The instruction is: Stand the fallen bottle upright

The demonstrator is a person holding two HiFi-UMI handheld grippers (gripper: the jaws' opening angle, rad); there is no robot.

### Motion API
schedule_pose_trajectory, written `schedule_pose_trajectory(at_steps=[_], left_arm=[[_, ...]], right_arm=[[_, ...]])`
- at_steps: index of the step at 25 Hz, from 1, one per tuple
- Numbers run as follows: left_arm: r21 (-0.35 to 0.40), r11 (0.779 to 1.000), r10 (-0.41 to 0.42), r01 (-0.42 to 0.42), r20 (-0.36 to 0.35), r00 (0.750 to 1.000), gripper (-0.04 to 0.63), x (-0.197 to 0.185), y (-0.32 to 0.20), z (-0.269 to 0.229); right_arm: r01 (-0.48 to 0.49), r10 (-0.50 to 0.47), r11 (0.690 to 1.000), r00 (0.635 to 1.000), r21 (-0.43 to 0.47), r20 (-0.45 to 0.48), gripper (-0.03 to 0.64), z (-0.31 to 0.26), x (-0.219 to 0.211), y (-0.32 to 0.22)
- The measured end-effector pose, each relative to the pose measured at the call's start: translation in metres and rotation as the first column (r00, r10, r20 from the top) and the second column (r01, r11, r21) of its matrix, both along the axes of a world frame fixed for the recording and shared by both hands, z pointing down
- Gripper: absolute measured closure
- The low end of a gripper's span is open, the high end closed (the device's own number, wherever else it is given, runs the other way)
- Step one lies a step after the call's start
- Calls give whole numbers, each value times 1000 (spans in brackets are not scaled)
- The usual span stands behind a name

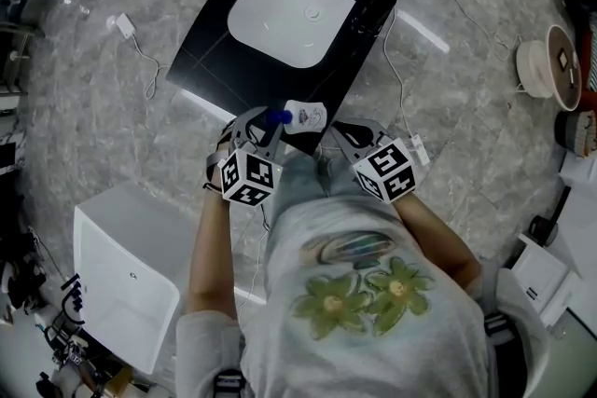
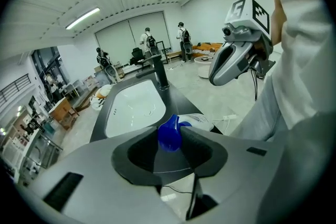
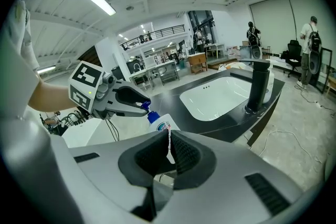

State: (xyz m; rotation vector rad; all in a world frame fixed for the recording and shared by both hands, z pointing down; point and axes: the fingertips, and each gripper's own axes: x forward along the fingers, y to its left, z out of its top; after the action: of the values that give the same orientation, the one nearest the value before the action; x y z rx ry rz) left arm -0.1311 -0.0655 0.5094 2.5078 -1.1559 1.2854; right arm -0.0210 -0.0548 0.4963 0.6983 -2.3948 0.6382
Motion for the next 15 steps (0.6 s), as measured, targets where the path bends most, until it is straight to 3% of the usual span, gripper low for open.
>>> schedule_pose_trajectory(at_steps=[15], left_arm=[[40, 998, -60, 54, 166, 984, 462, 35, -3, -20]], right_arm=[[-40, 40, 999, 999, 3, 10, 573, 1, 39, 8]])
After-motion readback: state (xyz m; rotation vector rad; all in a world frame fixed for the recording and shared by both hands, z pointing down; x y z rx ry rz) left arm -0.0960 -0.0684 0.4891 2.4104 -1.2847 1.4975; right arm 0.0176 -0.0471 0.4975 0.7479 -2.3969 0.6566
